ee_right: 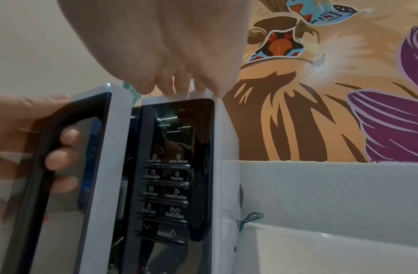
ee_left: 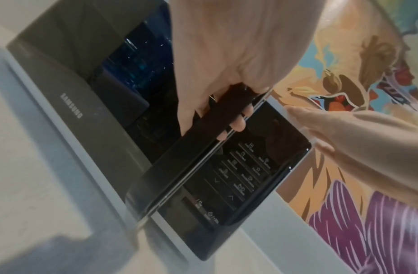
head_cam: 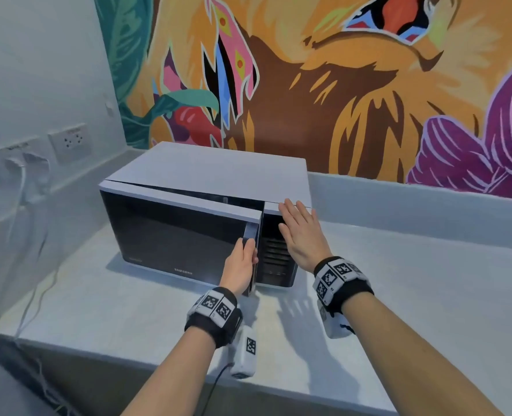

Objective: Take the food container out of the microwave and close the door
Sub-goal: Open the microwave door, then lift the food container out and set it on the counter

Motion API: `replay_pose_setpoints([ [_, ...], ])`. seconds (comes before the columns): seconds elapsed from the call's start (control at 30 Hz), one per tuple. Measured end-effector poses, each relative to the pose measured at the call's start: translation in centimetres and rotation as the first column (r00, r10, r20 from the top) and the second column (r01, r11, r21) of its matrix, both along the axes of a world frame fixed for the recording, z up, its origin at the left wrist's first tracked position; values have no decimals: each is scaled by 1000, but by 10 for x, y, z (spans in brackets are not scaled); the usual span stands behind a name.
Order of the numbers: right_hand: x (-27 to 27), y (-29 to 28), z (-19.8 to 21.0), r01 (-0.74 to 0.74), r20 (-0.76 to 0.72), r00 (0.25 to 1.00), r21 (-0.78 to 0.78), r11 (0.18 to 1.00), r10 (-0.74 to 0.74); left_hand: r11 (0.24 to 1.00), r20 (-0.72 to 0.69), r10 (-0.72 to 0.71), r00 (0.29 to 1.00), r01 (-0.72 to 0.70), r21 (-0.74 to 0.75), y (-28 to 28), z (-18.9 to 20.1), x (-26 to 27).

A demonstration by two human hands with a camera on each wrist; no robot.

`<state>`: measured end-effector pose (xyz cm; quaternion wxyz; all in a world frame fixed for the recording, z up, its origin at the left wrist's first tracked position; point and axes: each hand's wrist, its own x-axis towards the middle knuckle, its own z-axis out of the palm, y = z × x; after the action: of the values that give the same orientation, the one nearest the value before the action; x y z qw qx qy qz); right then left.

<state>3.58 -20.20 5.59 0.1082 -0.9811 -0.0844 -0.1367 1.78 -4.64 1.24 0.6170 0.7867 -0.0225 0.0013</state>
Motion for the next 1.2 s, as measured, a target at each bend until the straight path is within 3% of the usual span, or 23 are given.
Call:
replay_pose_setpoints([
  [0.1,-2,2,0,9,-5,1000,-14,1000,-9,999,-73,-25,997,28,43,5,11,-5],
  [0.2,-5,4,3,11,-18,1000,-26,1000,-11,951,-80,32,996,-6,309,12,25,-20],
  [0.27,-8,5,4,8,-12,1000,-27,1000,-8,843,143,179,973,-226,488,13,39,-33],
  [0.3,-11,5,5,6,3,1000,-31,999,-6,796,299,215,930,-344,498,12,46,-37],
  [0.37,-17,6,3,9,40,999,-39,999,-8,739,488,133,862,-415,530,6,57,-38],
  [0.43,-25,11,-1,7,73,997,-19,1000,-6,635,437,-43,898,-313,706,2,60,-36],
  [0.5,-33,18,-7,-37,125,992,23,999,34,528,340,-103,935,-238,815,4,57,-39],
  [0.63,-43,39,-28,-164,115,981,56,985,156,444,318,-64,946,-258,858,20,68,-68],
  [0.8,-37,77,-50,-265,-34,962,97,959,269,172,248,146,958,-271,947,64,73,-116],
  [1.07,-17,135,-71,-294,-229,914,192,937,334,55,255,501,827,-324,944,144,53,-134],
  [1.2,-3,142,-75,-233,-290,905,274,933,311,68,285,568,772,-389,919,170,42,-130],
])
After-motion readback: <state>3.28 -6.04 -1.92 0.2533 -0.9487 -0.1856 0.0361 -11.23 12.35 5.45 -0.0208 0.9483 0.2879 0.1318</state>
